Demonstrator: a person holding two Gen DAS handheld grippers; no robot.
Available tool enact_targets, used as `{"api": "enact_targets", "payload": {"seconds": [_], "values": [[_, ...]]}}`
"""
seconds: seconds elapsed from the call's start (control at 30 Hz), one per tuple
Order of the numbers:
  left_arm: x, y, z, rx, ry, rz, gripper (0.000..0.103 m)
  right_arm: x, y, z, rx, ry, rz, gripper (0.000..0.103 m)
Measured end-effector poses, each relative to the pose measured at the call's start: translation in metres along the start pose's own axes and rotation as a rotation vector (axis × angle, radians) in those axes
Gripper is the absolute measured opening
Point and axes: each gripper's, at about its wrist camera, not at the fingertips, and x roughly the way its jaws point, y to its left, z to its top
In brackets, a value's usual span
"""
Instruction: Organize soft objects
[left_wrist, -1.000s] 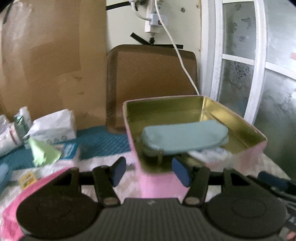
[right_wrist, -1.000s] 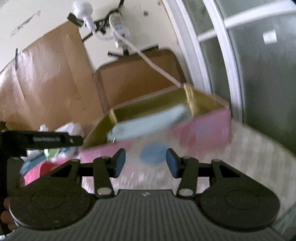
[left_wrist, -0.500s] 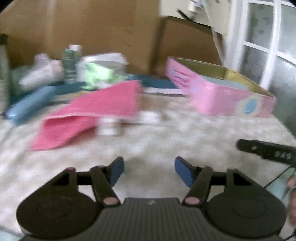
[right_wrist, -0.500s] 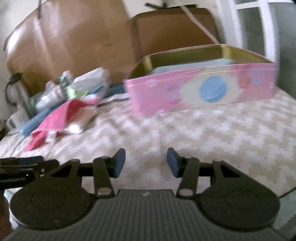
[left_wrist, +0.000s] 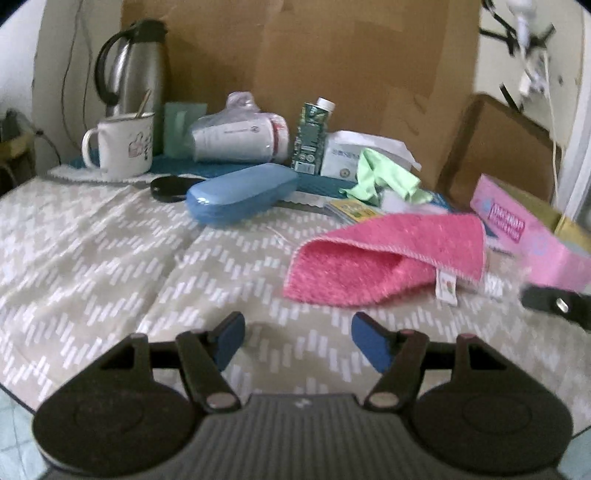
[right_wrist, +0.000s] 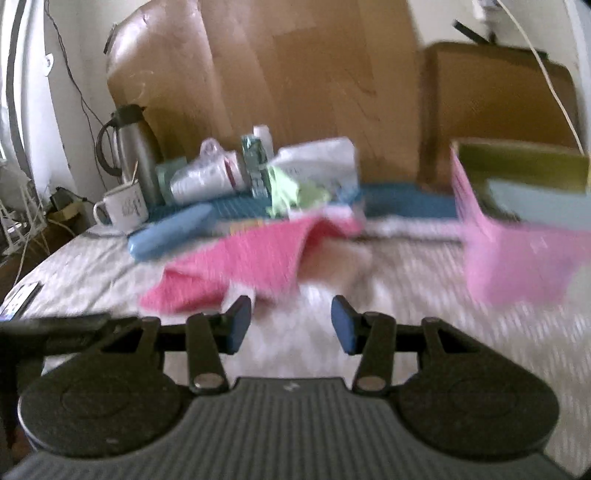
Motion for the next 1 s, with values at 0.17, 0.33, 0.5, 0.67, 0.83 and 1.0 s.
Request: {"api": "enact_targets", "payload": {"seconds": [0.17, 0.33, 0.5, 0.67, 0.83, 1.0], "values": [[-0.006, 0.022, 0.004, -0.071, 0.007, -0.022, 0.066, 0.047, 0.025, 0.025, -0.052, 0.014, -0.004, 0.051], [-0.015, 0.051, 0.01, -0.164, 0.009, -0.058, 0.067, 0.078, 0.055, 0.019, -0.1, 0.137, 0.103, 0.011], [-0.024, 0.077, 0.014, -0.264, -0.008, -0.121, 0.069, 0.041, 0.102, -0.018, -0.22, 0.166, 0.296, 0.01], [-0.025, 0.071, 0.015, -0.258, -0.002, -0.179, 0.069, 0.016, 0.124, -0.048, -0.252, 0.214, 0.424, 0.014], [-0.011, 0.046, 0.006, -0.166, 0.054, -0.173, 0.067, -0.005, 0.118, -0.053, -0.287, 0.226, 0.434, 0.037], [-0.008, 0.029, 0.0, -0.061, 0.025, -0.1, 0.067, -0.036, 0.097, -0.05, -0.317, 0.189, 0.474, 0.044]]}}
